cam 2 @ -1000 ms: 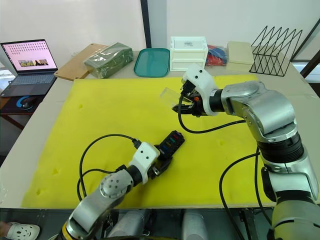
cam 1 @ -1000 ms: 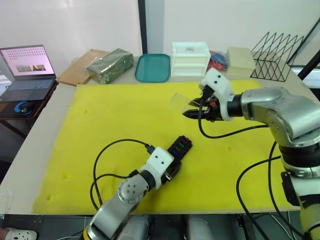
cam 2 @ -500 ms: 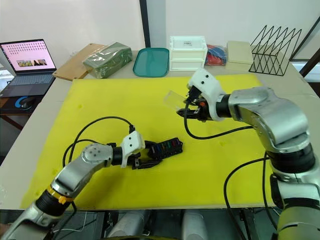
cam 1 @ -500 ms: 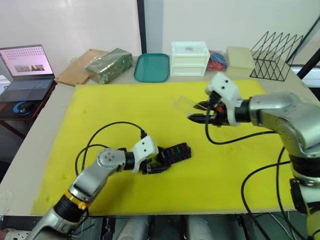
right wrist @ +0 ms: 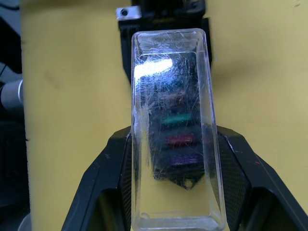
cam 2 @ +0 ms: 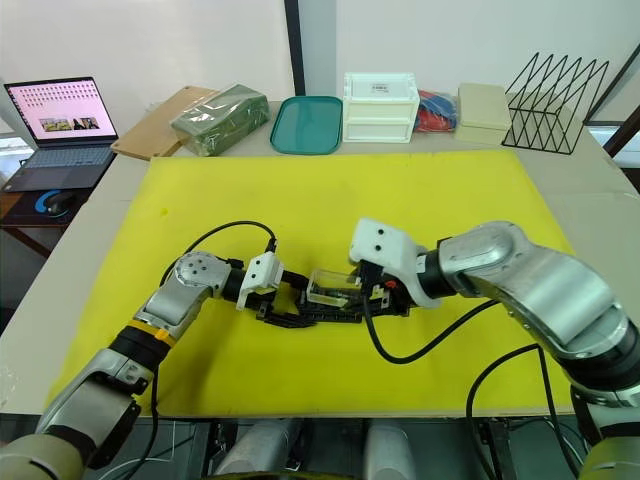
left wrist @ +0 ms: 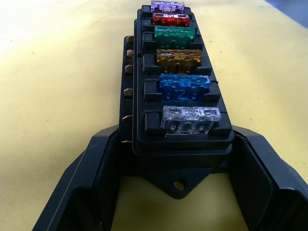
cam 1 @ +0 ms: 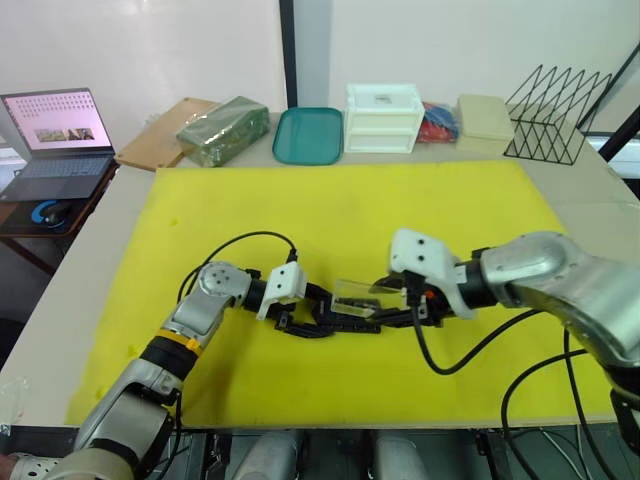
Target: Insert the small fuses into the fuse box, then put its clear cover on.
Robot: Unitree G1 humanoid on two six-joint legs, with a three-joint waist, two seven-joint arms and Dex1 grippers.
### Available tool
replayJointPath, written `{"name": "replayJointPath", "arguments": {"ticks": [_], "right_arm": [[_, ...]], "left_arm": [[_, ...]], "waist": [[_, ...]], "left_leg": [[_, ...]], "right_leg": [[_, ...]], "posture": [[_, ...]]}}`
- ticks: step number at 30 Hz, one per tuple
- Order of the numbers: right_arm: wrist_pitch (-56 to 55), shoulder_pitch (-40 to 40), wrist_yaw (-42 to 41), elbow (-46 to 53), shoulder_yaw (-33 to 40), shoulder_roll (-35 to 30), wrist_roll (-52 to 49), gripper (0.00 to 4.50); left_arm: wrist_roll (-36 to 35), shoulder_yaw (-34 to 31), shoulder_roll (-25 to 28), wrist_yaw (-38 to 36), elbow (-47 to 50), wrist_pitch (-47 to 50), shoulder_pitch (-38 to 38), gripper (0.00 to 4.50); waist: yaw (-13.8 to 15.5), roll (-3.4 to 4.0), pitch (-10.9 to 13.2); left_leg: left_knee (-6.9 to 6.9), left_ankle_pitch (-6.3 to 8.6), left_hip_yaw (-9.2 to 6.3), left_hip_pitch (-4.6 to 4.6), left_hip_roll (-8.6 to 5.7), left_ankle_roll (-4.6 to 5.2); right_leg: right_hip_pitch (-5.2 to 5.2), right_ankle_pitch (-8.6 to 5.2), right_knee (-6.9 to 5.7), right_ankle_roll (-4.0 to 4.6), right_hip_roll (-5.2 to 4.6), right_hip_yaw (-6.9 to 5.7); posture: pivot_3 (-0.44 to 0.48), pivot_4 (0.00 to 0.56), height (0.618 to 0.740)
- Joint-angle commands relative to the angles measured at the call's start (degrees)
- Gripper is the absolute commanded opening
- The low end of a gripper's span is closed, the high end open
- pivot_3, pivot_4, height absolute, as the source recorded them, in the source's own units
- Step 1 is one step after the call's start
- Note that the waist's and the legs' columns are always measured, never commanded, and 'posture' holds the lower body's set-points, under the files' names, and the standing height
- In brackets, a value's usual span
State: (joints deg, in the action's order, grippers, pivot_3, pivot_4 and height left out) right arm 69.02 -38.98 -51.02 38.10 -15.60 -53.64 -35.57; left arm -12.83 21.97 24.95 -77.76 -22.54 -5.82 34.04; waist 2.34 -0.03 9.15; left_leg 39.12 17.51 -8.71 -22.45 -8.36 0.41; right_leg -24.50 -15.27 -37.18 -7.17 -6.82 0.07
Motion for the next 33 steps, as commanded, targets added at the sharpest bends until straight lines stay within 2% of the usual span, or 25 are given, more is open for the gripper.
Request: {"name": "replayJointPath", "arguments": {"ticks": [1,13,33], "right_arm": [[-1.41,-2.62,0.4,0.14,-2.19,1.12,1.57,1.88],[-3.22,-5.61,1.23,-3.22,-10.01,3.72,7.41,1.88],[-4.63,-5.09,-0.41,-5.35,-13.15,4.66,11.25,1.88]], "left_arm": [[2.28,0.14,-0.22,-0.86,-2.19,-0.1,0.81,2.78],[3.33,0.43,0.04,-2.83,-0.94,3.83,1.17,2.78],[3.89,0.52,0.08,-2.54,2.85,7.49,-0.86,2.78]], "waist": [[-0.04,0.0,0.0],[-0.11,-0.02,-0.01],[-0.18,-0.02,-0.01]], "left_leg": [[0.0,0.0,0.0,0.0,0.0,0.0],[0.01,0.0,-0.04,0.0,-0.01,0.0],[-0.01,0.0,-0.05,0.0,-0.01,0.0]], "right_leg": [[0.0,0.0,-0.01,0.0,0.0,0.0],[-0.01,0.0,-0.01,0.0,0.02,-0.06],[-0.02,0.0,-0.01,0.0,0.03,-0.06]], "posture": [[0.0,0.15,0.74],[0.0,0.15,0.74],[0.0,0.15,0.74]]}}
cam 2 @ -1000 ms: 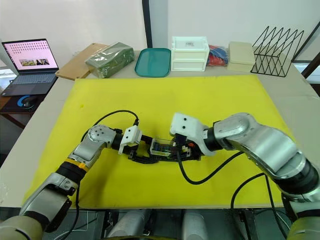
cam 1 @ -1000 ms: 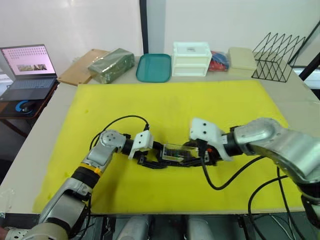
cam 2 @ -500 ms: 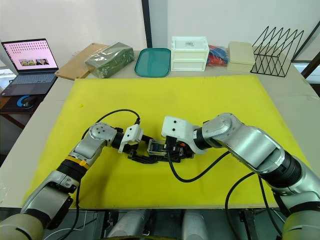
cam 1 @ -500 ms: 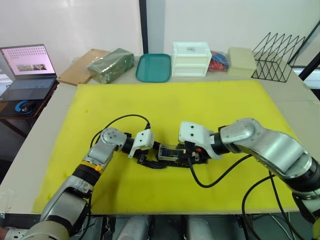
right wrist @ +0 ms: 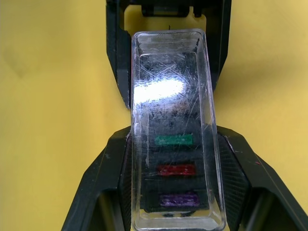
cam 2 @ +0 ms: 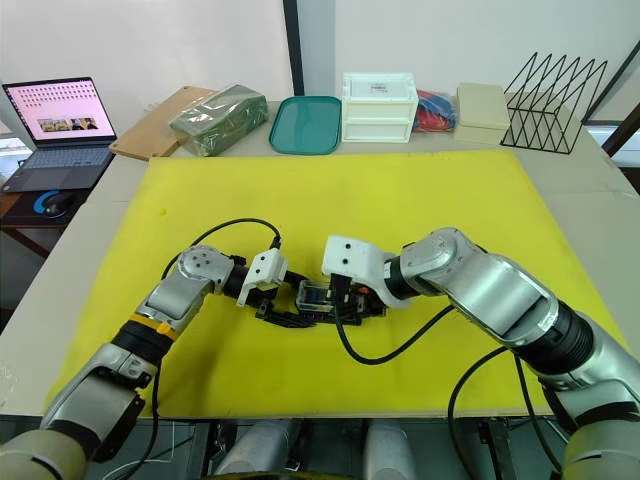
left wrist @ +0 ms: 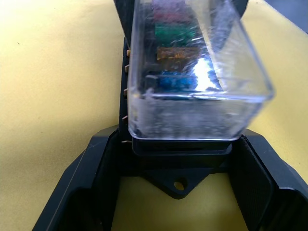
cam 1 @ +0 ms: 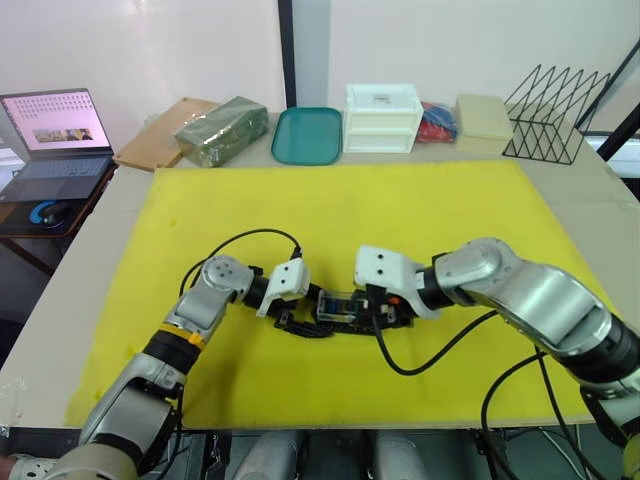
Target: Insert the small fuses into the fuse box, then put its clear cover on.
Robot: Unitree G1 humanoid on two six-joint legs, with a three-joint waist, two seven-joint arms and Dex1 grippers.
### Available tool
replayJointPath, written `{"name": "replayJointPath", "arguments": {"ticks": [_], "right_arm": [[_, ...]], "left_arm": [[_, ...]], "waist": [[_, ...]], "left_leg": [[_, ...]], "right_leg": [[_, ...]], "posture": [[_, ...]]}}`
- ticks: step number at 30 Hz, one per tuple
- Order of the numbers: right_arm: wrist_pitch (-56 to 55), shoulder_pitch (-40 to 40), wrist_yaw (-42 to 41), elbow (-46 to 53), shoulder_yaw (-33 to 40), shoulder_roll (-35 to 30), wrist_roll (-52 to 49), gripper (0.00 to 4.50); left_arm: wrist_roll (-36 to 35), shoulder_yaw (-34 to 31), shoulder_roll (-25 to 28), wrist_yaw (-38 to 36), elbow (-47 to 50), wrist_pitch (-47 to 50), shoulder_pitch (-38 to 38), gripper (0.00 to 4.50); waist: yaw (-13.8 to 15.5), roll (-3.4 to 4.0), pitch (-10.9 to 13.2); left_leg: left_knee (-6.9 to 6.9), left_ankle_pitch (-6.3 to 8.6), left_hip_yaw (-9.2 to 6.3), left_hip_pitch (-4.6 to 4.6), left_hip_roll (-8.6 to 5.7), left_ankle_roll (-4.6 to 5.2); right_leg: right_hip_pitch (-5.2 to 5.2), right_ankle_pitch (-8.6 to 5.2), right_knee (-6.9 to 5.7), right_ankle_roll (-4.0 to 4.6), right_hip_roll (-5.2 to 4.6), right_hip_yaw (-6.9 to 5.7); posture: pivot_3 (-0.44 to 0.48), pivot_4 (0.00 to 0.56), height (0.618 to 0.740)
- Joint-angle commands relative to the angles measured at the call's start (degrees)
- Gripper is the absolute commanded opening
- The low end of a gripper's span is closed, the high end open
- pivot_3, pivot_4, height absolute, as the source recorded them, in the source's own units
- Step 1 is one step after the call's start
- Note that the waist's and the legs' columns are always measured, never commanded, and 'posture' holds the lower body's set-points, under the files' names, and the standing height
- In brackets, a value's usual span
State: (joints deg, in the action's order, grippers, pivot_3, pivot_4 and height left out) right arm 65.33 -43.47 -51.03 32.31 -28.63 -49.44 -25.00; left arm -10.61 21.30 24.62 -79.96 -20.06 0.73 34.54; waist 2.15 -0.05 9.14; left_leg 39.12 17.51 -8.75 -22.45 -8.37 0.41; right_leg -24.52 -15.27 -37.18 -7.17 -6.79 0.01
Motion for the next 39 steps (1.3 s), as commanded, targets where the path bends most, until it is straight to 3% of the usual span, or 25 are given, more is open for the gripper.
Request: {"name": "replayJointPath", "arguments": {"ticks": [1,5,11,39], "right_arm": [[-0.9,-0.54,-0.46,0.31,-0.25,0.39,0.89,1.88],[-0.9,-0.35,-0.95,0.23,-0.61,-0.05,1.42,1.88],[-0.28,-0.5,-1.33,0.56,0.47,0.62,1.11,3.75],[-0.75,-2.1,-1.83,-1.1,4.13,1.34,0.58,3.75]], "left_arm": [[1.7,1.19,0.4,-0.27,0.57,1.0,-1.48,2.78],[1.83,1.18,0.38,-0.17,0.84,1.09,-1.74,2.78],[1.96,1.2,0.28,-0.11,0.76,1.08,-1.87,2.78],[2.51,1.42,-0.17,-0.06,-0.42,0.25,-1.72,2.78]], "waist": [[0.01,0.0,0.0],[0.0,0.0,0.0],[0.0,0.0,0.0],[0.02,0.0,0.0]], "left_leg": [[0.0,0.0,0.0,0.0,0.0,0.0],[0.0,0.0,0.0,0.0,0.0,0.0],[0.0,0.0,0.0,0.0,0.0,0.0],[-0.01,0.0,0.0,0.0,0.0,0.0]], "right_leg": [[0.0,0.0,0.0,0.0,0.0,0.0],[0.0,0.0,0.0,0.0,0.0,0.0],[0.0,0.0,0.0,0.0,0.0,0.0],[0.0,0.0,0.0,0.0,0.0,0.0]], "posture": [[0.0,0.15,0.74],[0.0,0.15,0.74],[0.0,0.15,0.74],[0.0,0.15,0.74]]}}
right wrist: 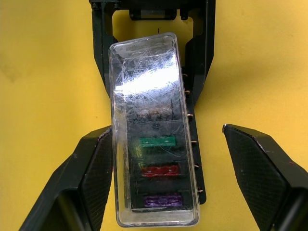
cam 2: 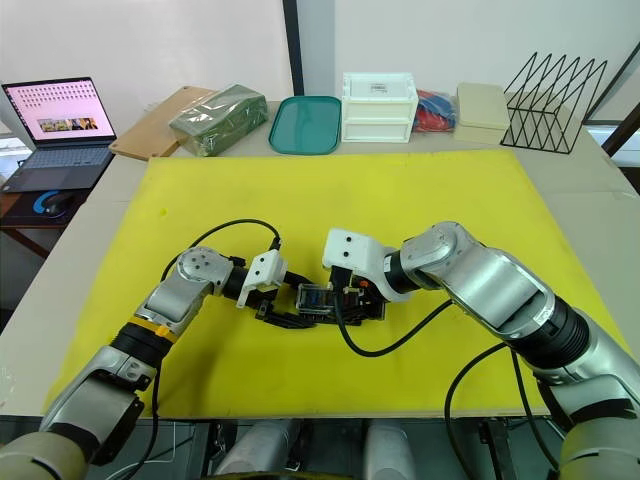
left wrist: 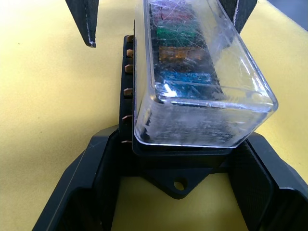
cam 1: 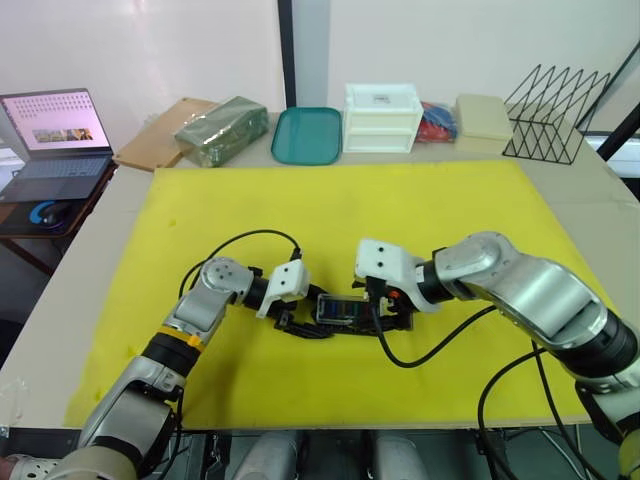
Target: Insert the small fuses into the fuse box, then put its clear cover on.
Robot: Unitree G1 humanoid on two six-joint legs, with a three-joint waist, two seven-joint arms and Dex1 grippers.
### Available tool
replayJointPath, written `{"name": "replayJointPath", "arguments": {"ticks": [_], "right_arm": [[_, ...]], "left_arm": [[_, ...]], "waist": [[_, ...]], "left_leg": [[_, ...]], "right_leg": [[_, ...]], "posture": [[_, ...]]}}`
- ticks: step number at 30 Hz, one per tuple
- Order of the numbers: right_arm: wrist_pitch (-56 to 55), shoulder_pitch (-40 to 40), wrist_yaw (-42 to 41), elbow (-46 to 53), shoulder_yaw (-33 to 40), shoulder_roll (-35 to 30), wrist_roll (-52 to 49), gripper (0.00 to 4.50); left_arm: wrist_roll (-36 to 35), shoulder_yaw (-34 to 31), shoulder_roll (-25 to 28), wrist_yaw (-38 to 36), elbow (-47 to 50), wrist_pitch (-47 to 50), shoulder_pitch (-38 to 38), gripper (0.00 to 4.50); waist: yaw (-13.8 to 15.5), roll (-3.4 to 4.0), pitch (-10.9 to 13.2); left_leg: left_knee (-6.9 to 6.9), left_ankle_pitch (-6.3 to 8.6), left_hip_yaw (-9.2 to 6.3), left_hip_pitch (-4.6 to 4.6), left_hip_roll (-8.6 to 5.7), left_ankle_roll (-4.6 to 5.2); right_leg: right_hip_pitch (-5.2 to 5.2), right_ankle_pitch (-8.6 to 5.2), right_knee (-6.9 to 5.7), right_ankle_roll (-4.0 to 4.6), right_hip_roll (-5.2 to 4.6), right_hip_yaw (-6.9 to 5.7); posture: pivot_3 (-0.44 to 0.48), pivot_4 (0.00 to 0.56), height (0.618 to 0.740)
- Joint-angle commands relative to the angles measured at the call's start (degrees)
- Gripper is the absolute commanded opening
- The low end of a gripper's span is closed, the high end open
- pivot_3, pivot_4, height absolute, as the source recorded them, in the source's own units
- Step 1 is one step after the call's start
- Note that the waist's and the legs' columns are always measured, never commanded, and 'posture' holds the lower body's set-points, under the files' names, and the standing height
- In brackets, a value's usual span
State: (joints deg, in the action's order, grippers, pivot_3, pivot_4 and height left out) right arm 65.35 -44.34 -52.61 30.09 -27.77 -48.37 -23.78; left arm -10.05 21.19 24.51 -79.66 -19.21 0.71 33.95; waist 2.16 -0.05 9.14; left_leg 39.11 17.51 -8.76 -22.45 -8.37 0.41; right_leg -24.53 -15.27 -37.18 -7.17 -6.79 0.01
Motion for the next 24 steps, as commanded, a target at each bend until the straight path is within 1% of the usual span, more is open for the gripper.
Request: {"name": "replayJointPath", "arguments": {"ticks": [1,3,9,13,16,19,21,24], "right_arm": [[-0.72,-1.37,-0.44,1.37,3.82,0.26,-1.04,3.75],[-1.0,-1.42,-1.13,2.05,5.1,-0.18,-1.72,3.75],[-1.06,-0.64,-4.01,4.07,13.96,-1.65,-7.19,3.75],[-1.58,2.06,-4.2,6.31,16.38,-2.13,-9.59,3.75],[-3.76,3.89,-2.59,6.15,17.15,-1.07,-9.21,3.75],[-8.15,7.66,0.91,4.62,18.51,2.41,-7.94,3.11],[-9.87,9.2,1.33,3.97,18.63,3.14,-7.53,2.47],[-11.63,10.36,2.27,3.14,18.9,4.37,-7.45,1.37]], "left_arm": [[1.98,1.54,-0.06,-0.38,-1.34,0.24,-1.11,2.78],[2.04,1.59,-0.09,-0.36,-1.29,0.23,-1.15,2.78],[2.19,1.72,-0.09,-0.27,-1.12,0.18,-1.36,2.78],[2.2,1.66,-0.09,-0.25,-1.12,0.13,-1.43,2.78],[2.21,1.64,-0.1,-0.26,-1.17,0.08,-1.42,2.78],[2.36,1.68,-0.29,-0.13,-1.41,-0.17,-1.37,2.78],[2.39,1.62,-0.37,-0.13,-1.56,-0.13,-1.26,2.78],[2.45,1.56,-0.31,-0.17,-1.7,-0.2,-1.24,2.78]], "waist": [[0.02,0.0,0.0],[0.02,0.0,0.0],[0.07,0.0,0.0],[0.05,-0.01,0.0],[0.04,-0.01,-0.01],[0.05,-0.05,-0.03],[0.12,-0.05,-0.03],[0.04,-0.05,-0.03]], "left_leg": [[0.0,0.0,0.0,0.0,0.0,0.0],[0.0,0.0,0.0,0.0,0.0,0.0],[0.0,0.0,0.0,0.0,0.0,0.0],[0.0,0.0,-0.01,0.0,0.0,0.0],[0.0,0.0,0.0,0.0,0.0,0.0],[0.0,0.0,-0.01,0.01,0.0,0.0],[0.0,0.0,-0.01,0.01,-0.01,0.0],[0.01,0.0,-0.02,0.01,-0.03,0.0]], "right_leg": [[0.0,0.0,0.0,0.0,0.0,0.0],[0.0,0.0,0.0,0.0,0.0,0.0],[0.01,0.0,0.01,0.0,0.0,0.0],[0.02,0.0,0.01,0.0,0.0,0.0],[0.02,0.0,0.0,0.0,-0.01,0.0],[0.03,0.0,0.0,0.0,-0.01,0.0],[0.03,0.0,0.0,0.0,-0.01,0.0],[0.04,0.0,0.0,0.0,-0.01,0.0]], "posture": [[0.0,0.15,0.74],[0.0,0.15,0.74],[0.0,0.15,0.74],[0.0,0.15,0.74],[0.0,0.15,0.74],[0.0,0.15,0.74],[0.0,0.15,0.74],[0.0,0.15,0.74]]}}
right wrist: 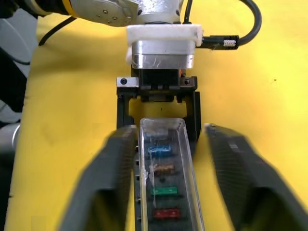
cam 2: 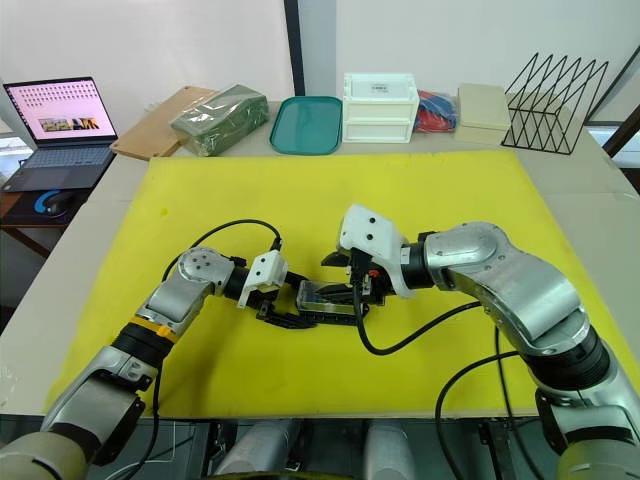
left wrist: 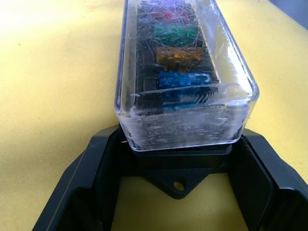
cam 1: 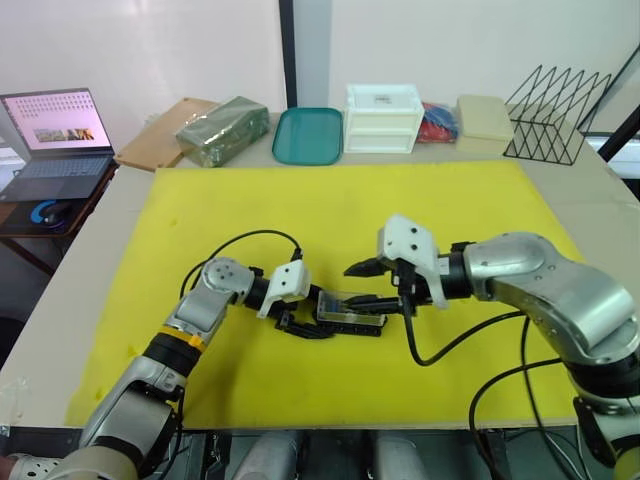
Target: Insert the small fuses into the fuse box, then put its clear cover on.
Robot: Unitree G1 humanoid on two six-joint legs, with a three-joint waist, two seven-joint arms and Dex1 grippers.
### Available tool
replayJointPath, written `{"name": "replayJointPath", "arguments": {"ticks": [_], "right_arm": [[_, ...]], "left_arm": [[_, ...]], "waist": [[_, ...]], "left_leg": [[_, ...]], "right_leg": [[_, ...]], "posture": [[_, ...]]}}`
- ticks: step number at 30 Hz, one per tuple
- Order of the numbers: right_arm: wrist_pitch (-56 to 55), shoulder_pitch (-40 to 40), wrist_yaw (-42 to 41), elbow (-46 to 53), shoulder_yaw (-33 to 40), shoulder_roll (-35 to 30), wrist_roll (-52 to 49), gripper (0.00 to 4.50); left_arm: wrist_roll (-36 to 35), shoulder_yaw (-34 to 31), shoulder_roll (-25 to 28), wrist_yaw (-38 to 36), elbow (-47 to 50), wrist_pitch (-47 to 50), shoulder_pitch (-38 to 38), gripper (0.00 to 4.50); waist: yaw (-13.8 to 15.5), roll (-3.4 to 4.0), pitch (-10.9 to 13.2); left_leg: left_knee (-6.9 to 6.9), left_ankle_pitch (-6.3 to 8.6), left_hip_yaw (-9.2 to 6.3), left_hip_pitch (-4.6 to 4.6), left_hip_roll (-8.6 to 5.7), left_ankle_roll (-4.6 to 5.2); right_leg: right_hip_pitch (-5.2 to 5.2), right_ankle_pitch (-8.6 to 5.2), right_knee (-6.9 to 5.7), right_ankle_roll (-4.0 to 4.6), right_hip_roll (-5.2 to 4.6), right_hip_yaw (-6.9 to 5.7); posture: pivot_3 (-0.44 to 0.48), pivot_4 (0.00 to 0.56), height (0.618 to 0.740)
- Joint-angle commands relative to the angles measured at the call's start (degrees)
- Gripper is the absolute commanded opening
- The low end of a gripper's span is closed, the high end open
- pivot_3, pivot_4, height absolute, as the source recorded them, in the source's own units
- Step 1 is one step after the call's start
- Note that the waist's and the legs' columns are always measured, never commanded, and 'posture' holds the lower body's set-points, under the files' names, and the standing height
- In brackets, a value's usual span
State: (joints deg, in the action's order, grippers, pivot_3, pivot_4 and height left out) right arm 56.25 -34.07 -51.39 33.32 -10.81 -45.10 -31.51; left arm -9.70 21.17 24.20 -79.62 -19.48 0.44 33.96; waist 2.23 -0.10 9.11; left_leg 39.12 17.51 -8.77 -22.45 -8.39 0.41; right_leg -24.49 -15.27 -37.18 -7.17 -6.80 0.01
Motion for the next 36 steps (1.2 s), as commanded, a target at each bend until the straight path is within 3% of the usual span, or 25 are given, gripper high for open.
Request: {"name": "replayJointPath", "arguments": {"ticks": [1,4,16,22,27,36], "right_arm": [[-3.14,0.39,1.36,-0.48,1.83,1.53,0.4,0.99],[-4.15,0.88,1.67,-1.06,1.62,2.11,0.5,0.03],[-6.15,5.21,2.11,-1.85,1.47,3.54,-0.59,0.03],[-13.08,15.0,-1.28,-8.07,-13.93,-2.66,12.43,0.03],[-13.11,13.89,0.41,-9.85,-13.08,-0.91,13.58,0.03],[-12.22,13.1,-1.3,-6.18,-11.68,-1.59,11.77,0.03]], "left_arm": [[2.13,1.57,0.06,-0.23,-1.48,0.06,-1.26,2.78],[2.17,1.55,0.1,-0.29,-1.59,0.02,-1.21,2.78],[2.12,1.48,0.03,0.09,-1.23,0.35,-1.42,2.78],[2.12,1.52,0.06,0.07,-0.65,0.77,-1.66,2.78],[2.33,1.27,0.12,0.19,-0.13,1.1,-2.01,2.78],[2.47,1.01,0.0,0.96,0.45,2.12,-2.44,2.78]], "waist": [[-0.04,0.0,0.0],[0.0,0.0,0.0],[-0.01,0.0,0.0],[-0.14,0.22,-0.66],[-0.12,-0.37,-1.53],[-0.11,-0.35,-1.55]], "left_leg": [[0.0,0.0,0.0,0.0,0.0,0.0],[0.0,0.0,-0.01,0.01,0.0,0.0],[0.0,0.0,-0.03,0.01,0.0,0.0],[-0.01,0.01,0.01,0.07,-0.04,0.02],[-0.18,0.03,-0.09,0.42,0.0,0.03],[-0.28,0.04,-0.13,0.59,0.0,0.04]], "right_leg": [[0.0,0.0,0.0,0.0,0.0,0.0],[0.0,0.0,0.0,0.0,0.0,0.0],[0.01,0.0,0.0,0.0,0.01,0.0],[0.05,0.0,0.02,0.0,0.0,0.02],[0.42,-0.02,0.13,-0.01,0.04,-0.02],[0.57,-0.03,0.2,0.0,0.03,0.01]], "posture": [[0.0,0.15,0.74],[0.0,0.15,0.74],[0.0,0.15,0.74],[0.0,0.15,0.74],[0.0,0.15,0.74],[0.0,0.15,0.74]]}}
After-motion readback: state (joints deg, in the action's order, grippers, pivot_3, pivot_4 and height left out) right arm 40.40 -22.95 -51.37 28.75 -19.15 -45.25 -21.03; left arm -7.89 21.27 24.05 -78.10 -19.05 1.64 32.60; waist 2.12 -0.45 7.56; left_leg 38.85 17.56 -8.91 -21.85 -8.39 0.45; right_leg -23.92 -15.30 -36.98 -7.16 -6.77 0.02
